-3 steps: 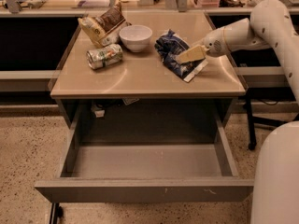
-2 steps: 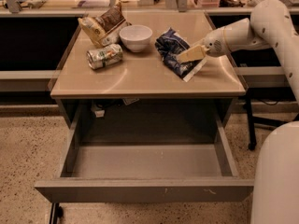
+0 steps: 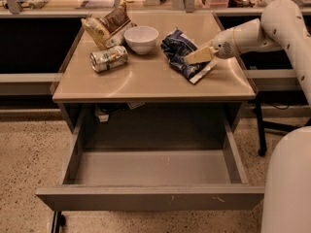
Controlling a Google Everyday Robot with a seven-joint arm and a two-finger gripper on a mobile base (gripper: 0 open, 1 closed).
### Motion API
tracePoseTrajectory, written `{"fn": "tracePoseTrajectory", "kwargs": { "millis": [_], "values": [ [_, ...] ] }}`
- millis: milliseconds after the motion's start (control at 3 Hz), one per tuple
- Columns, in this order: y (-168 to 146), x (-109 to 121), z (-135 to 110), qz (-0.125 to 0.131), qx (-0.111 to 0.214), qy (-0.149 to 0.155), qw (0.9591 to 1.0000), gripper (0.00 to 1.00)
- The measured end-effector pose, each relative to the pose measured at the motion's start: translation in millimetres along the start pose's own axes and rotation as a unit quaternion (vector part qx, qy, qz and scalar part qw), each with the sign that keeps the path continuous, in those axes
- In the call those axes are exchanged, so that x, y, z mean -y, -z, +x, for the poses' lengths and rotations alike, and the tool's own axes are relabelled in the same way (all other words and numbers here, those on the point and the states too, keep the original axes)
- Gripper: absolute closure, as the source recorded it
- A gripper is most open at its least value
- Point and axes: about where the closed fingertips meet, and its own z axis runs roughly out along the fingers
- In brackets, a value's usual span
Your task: Place blue chip bag into top drawer
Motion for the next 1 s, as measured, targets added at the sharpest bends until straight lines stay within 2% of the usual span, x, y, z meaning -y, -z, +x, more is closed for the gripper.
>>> {"fn": "tracePoseTrajectory", "kwargs": {
  "millis": [333,667,1000],
  "values": [
    [7,-8,-1,-0.001,0.014,-0.004,0.9999,1.00],
    [42,-31,-14,0.026,0.046,0.005,0.9986,1.00],
    [79,-75,-25,0.052,0.071,-0.008,0.9961,1.00]
  ]
}}
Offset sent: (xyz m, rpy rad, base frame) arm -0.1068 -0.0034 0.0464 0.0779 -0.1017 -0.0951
